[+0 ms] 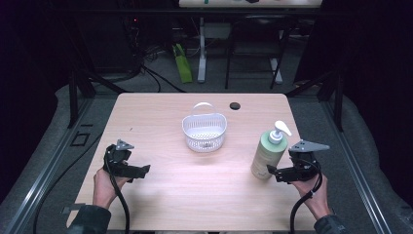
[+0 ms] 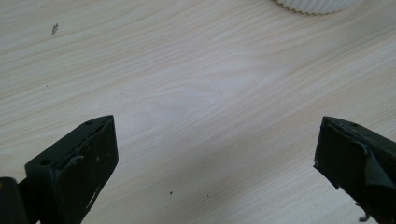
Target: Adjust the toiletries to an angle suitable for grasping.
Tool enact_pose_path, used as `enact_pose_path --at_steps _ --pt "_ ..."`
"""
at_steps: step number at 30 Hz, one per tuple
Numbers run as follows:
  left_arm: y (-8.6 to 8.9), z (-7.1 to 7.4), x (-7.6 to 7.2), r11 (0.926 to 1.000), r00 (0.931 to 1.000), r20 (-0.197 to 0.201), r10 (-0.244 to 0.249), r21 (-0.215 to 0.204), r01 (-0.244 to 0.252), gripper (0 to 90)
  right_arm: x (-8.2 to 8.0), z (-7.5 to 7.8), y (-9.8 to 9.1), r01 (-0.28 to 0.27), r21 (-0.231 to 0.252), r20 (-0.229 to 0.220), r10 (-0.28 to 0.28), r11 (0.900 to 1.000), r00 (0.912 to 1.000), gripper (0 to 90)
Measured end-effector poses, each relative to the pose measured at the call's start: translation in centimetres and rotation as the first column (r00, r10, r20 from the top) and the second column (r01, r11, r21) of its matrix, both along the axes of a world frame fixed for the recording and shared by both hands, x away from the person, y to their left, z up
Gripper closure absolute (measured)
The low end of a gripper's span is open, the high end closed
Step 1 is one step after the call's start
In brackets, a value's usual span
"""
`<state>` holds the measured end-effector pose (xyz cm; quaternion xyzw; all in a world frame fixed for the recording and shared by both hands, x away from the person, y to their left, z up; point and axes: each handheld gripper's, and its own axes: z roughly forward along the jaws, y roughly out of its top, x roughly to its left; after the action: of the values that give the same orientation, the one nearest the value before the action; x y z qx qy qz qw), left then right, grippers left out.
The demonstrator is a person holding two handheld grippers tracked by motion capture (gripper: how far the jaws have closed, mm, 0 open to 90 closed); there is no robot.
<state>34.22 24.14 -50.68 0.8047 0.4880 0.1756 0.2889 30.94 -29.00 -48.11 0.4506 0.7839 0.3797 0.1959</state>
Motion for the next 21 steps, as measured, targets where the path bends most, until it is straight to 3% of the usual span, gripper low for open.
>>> enact_pose_path --at_steps 14,21 --pt "-0.1 0.0 0.0 1.0000 1.0000 -0.001 -0.004 0.004 0.004 0.0 1.2 1.0 0.2 0.025 0.029 0.056 -0.026 0.9993 0.9981 0.0" --pt "0.1 0.2 -0.1 1.0000 1.0000 0.005 -0.002 0.000 0.002 0.0 1.6 1.3 1.1 0.009 0.024 0.071 -0.010 0.9997 0.9974 7.5"
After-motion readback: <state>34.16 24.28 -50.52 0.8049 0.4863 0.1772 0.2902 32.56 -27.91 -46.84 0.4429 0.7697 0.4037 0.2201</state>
